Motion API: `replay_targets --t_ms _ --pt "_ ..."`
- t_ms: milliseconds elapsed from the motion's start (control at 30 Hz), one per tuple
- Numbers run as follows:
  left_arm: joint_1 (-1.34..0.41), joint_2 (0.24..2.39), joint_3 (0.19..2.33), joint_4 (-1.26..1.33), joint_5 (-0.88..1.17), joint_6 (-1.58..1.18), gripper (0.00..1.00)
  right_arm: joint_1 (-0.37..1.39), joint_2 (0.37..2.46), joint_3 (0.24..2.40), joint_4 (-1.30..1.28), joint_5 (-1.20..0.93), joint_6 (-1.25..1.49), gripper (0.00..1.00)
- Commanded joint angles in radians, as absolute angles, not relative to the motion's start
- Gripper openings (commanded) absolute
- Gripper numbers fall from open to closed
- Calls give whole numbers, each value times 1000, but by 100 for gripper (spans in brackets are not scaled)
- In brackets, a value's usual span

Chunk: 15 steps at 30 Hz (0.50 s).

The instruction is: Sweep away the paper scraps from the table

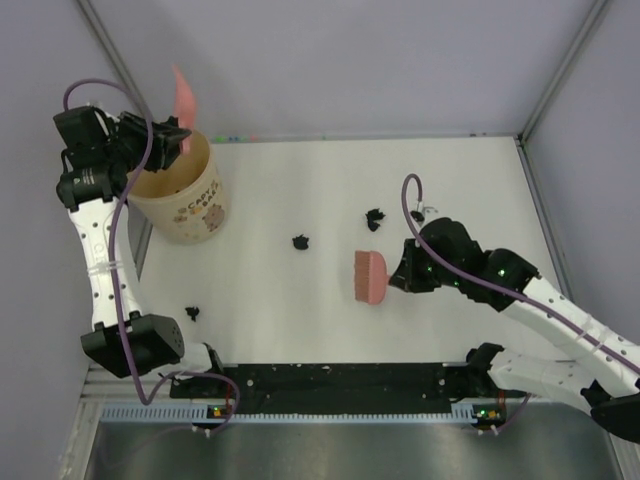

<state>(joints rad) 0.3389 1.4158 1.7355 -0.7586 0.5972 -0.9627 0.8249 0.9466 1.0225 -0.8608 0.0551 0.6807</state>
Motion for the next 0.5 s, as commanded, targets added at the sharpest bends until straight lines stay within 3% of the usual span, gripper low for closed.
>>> replay_targets --t_ms 0,467 --pt "360 1362 1709 -566 676 -1069 0 836 951 1074 -847 40 669 0" --pt "402 1267 1461 -164 684 -1472 0 836 947 1118 -914 71 666 0"
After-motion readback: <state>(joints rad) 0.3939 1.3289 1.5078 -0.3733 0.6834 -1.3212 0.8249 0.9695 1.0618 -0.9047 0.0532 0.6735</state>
